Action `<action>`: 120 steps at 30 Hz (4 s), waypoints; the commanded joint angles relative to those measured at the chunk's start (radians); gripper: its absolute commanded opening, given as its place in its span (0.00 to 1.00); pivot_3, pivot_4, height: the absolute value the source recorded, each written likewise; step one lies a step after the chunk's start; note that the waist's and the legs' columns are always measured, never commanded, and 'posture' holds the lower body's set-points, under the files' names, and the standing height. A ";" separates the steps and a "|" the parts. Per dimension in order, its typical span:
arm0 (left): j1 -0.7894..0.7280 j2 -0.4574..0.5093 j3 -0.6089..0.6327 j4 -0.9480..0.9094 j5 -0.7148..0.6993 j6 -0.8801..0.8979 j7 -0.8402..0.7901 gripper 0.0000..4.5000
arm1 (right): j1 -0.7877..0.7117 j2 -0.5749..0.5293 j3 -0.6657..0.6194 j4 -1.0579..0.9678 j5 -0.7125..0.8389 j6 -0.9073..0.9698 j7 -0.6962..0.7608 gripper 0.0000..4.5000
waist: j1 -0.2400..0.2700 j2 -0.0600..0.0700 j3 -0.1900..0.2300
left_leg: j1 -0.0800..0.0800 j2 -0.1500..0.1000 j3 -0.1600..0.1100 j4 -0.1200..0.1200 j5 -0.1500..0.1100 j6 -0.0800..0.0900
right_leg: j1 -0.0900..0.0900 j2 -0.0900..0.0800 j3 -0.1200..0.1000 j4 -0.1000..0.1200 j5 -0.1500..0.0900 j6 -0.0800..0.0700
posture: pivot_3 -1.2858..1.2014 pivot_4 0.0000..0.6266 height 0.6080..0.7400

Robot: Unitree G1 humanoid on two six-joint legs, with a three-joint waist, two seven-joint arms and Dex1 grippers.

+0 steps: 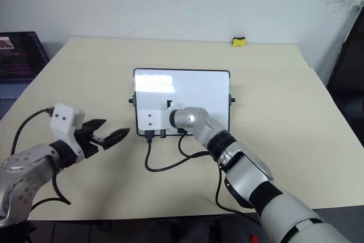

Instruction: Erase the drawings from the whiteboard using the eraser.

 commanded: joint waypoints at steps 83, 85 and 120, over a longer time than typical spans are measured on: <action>-0.601 -0.168 -0.661 0.448 0.278 -0.546 -0.810 1.00 | 0.932 -0.269 -0.681 -1.339 0.471 1.037 -0.357 0.66 | 0.016 0.001 0.000 | -0.005 -0.002 0.003 0.000 0.000 0.000 | -0.002 0.007 0.002 -0.003 -0.003 0.007 | 0.52 0.24 1.00; -0.594 -0.162 -0.653 0.449 0.279 -0.547 -0.801 1.00 | 0.930 -0.264 -0.685 -1.340 0.476 1.025 -0.362 0.82 | 0.016 0.001 0.000 | -0.005 -0.002 0.003 0.000 0.000 0.000 | -0.002 0.007 0.002 -0.003 -0.003 0.007 | 0.52 0.24 1.00; 0.324 -0.592 -0.099 -0.287 0.438 -0.441 0.332 1.00 | 1.057 -0.327 -0.469 -1.247 0.605 0.384 -0.046 0.99 | 0.023 0.000 -0.001 | 0.010 -0.003 0.000 0.001 0.001 0.002 | 0.015 0.004 0.003 -0.005 -0.004 0.007 | 0.52 0.24 1.00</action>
